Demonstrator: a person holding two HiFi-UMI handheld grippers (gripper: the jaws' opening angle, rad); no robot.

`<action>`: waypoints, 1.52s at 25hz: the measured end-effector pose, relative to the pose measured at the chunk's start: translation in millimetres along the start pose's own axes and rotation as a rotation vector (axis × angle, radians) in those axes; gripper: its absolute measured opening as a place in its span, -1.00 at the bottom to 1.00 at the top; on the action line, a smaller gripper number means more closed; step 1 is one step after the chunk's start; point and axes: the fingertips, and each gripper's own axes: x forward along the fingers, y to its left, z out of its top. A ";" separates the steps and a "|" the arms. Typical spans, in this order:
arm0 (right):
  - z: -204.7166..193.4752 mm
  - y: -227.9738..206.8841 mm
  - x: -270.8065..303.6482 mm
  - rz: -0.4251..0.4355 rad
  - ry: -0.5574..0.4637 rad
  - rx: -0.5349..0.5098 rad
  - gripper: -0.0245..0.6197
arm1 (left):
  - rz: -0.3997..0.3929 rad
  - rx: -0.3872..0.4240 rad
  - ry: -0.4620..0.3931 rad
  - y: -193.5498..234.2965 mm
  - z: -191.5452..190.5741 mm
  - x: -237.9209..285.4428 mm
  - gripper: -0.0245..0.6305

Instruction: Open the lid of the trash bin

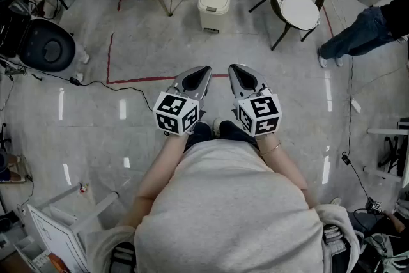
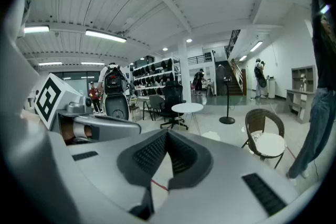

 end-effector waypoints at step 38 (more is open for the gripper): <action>-2.5 -64.3 144.7 0.056 -0.004 0.191 -0.90 | -0.059 -0.106 0.016 125.0 5.2 89.5 -0.92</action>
